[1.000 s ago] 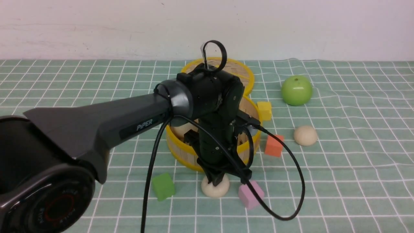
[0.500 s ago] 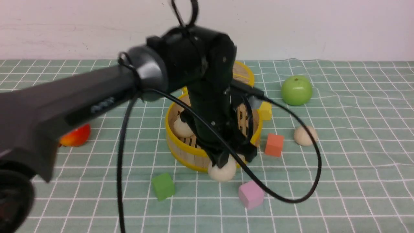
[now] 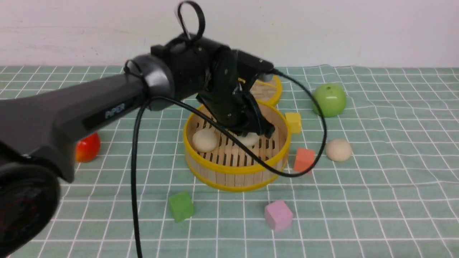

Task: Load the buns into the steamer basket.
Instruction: Use the left arm to put the steamed stuffed bun into the steamer, then use the right arm to grab a steamed stuffed bun

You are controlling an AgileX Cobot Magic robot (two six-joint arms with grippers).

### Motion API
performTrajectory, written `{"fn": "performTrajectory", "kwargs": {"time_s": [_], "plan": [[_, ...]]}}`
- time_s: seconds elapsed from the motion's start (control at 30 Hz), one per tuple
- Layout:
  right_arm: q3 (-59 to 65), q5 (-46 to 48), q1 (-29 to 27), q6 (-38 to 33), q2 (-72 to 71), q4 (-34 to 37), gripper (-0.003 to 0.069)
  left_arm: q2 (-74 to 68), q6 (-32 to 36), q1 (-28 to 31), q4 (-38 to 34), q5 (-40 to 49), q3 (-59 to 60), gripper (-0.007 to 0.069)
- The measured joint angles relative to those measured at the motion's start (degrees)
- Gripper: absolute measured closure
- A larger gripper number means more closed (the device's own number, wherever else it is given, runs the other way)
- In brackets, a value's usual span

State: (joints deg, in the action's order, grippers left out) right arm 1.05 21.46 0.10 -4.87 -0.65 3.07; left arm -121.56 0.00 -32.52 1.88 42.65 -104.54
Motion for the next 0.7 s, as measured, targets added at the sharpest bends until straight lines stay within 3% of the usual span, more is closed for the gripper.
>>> {"fn": "performTrajectory", "kwargs": {"time_s": [0.27, 0.53, 0.6, 0.7], "plan": [[0.0, 0.0, 0.0, 0.0, 0.0, 0.0, 0.0419, -2.7, -0.6, 0.2, 0.1, 0.6, 0.0, 0.0526], [0.0, 0.0, 0.0, 0.0, 0.0, 0.0, 0.0419, -1.2, -4.7, 0.2, 0.6, 3.3, 0.0, 0.0239], [0.0, 0.0, 0.0, 0.0, 0.0, 0.0, 0.0419, 1.3, -6.0, 0.2, 1.0, 5.9, 0.0, 0.022], [0.0, 0.0, 0.0, 0.0, 0.0, 0.0, 0.0419, 7.1, -7.6, 0.2, 1.4, 8.6, 0.0, 0.0248]]}}
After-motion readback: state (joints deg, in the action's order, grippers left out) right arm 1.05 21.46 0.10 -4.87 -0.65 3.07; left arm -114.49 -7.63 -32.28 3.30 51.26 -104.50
